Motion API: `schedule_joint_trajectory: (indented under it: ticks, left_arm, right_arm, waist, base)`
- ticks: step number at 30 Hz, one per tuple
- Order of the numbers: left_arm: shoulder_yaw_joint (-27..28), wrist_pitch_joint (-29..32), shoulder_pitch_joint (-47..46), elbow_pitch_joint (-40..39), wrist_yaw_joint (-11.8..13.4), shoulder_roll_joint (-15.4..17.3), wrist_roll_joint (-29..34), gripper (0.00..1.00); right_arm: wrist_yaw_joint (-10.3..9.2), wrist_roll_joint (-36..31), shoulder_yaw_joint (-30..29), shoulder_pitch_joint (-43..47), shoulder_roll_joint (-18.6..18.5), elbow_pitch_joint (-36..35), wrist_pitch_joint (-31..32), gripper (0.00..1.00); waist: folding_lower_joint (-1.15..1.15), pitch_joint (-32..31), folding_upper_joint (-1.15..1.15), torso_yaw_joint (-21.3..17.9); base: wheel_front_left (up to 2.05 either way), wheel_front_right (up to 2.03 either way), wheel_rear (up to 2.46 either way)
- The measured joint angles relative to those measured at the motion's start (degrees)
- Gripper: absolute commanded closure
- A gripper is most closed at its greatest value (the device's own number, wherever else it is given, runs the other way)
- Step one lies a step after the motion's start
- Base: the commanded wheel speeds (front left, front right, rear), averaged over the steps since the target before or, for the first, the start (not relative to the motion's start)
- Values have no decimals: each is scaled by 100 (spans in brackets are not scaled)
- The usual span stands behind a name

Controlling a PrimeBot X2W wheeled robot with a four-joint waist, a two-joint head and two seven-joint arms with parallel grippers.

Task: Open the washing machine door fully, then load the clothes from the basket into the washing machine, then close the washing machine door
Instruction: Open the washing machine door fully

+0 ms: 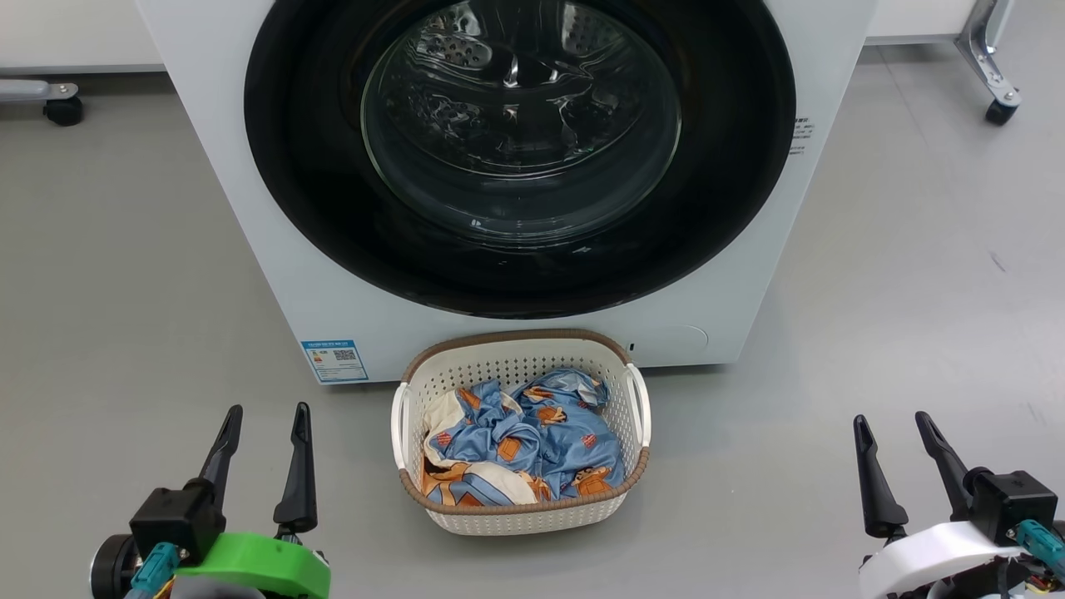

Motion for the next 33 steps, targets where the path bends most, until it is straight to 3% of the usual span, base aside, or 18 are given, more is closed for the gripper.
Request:
schedule_joint_trajectory:
  ticks: [33]
  left_arm:
    - [-7,0,3,-1,0,-1,-14,0]
  right_arm:
    - [0,0,29,-12,-3,109,0,0]
  waist:
    - [0,23,0,-22]
  base:
    - [8,8,-16]
